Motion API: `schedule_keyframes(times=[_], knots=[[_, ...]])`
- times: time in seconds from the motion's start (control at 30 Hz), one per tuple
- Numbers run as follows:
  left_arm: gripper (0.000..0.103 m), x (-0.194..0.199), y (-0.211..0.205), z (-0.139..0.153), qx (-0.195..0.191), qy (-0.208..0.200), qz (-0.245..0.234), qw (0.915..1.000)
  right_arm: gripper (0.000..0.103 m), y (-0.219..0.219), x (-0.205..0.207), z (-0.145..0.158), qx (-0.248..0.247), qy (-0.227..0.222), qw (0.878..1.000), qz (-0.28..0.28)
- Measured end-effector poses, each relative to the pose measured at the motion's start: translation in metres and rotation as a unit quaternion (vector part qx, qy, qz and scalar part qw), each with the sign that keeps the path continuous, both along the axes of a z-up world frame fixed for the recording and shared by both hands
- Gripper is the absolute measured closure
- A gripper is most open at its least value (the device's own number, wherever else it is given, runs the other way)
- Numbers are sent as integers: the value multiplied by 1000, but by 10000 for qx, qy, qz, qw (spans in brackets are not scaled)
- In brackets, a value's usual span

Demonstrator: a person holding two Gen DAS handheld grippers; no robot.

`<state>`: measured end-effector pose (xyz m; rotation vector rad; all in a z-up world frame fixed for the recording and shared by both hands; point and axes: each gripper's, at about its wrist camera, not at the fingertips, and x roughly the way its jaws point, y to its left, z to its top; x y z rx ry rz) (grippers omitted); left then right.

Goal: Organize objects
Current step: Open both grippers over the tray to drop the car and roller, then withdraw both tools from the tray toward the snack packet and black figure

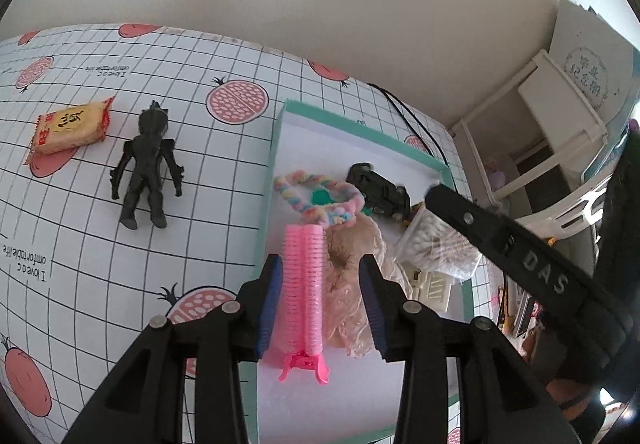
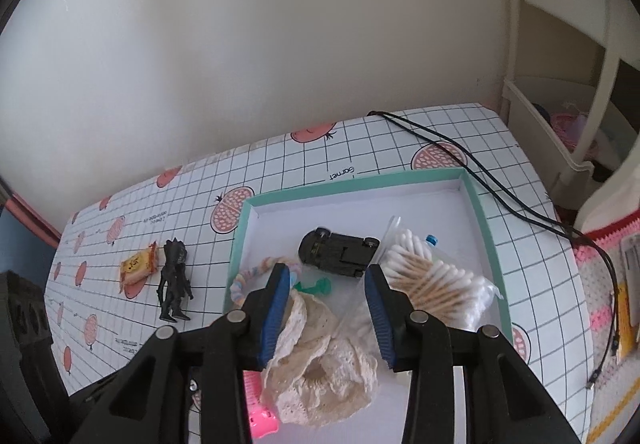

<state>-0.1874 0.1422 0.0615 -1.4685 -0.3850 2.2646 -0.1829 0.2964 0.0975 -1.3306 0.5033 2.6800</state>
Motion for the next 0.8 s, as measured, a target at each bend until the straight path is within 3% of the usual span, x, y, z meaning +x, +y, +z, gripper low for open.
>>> schedule_keyframes(times=[0.1,0.17,0.2,0.37,0.47,0.7,0.8], knots=[[62,-3,-6,2,11,43,108,9999,60,-2,8,0,-26,-10,10000,-72],[54,-4,-12,4,-28,98,218,9997,59,-4,13,0,21,-58,9999,-146],[49,-4,-16,5,-35,126,256,9996,57,-4,16,0,35,-68,9998,-167],[47,-10,-29,5,-184,204,522,9983,43,-9,26,-1,112,-104,9996,-222],[39,-13,-38,6,-215,245,670,9972,37,-11,30,-3,124,-100,9997,-211],[26,-12,-43,9,-483,392,863,9943,34,-13,31,-13,141,-158,9996,-182],[20,-12,-44,8,-524,401,878,9940,27,-11,31,-16,140,-169,9996,-204]])
